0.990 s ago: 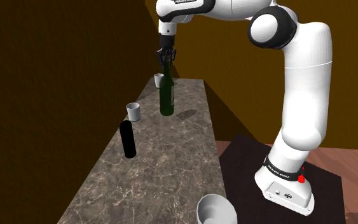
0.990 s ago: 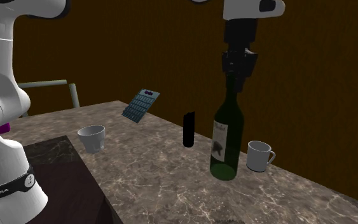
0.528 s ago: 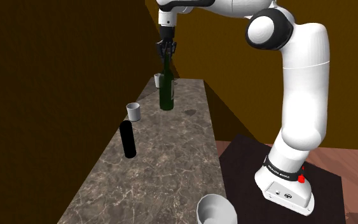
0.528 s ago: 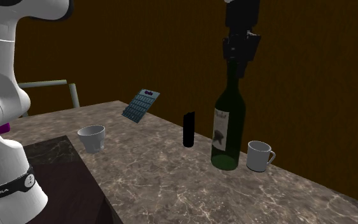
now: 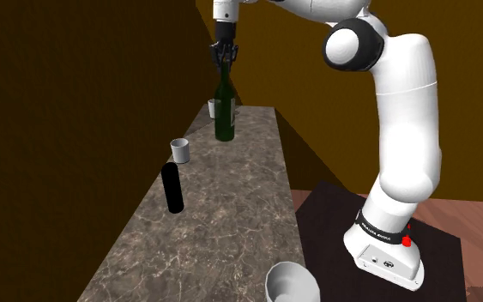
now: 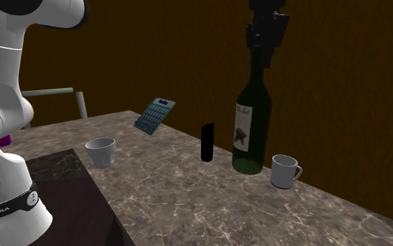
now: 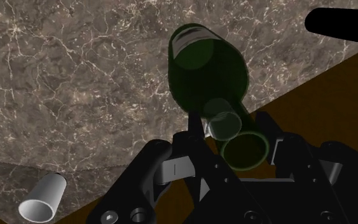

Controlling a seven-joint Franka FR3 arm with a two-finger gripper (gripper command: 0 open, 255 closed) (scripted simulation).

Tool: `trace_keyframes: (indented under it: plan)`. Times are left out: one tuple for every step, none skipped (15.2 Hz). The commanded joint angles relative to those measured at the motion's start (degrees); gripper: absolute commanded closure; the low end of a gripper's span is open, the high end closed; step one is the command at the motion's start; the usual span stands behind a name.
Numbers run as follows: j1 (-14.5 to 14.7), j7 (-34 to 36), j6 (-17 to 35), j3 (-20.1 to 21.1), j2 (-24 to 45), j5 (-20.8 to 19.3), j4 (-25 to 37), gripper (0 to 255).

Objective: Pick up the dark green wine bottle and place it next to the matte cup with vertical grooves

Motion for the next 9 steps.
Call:
trace_keyframes:
  plan:
    - [-0.1, 0.1, -2.6, 0.0, 1.4, 0.1, 4.0, 255]
    - [-0.2, 0.2, -4.0, 0.0, 2.2, 0.1, 6.2, 255]
    - [-0.2, 0.2, -4.0, 0.0, 2.3, 0.1, 6.3, 255]
    - [0.5, 0.9, -3.4, 0.2, -0.2, -0.1, 3.3, 255]
    - [1.1, 1.6, -3.1, 0.3, -2.4, -0.2, 0.8, 255]
    - [1.8, 2.4, -2.9, 0.5, -4.4, -0.4, -1.4, 255]
    - [2.4, 3.1, -2.8, 0.8, -6.3, -0.5, -3.3, 255]
    - [3.0, 3.9, -2.8, 1.0, -8.1, -0.6, -5.1, 255]
    - [3.6, 4.8, -2.9, 1.3, -9.7, -0.8, -6.6, 255]
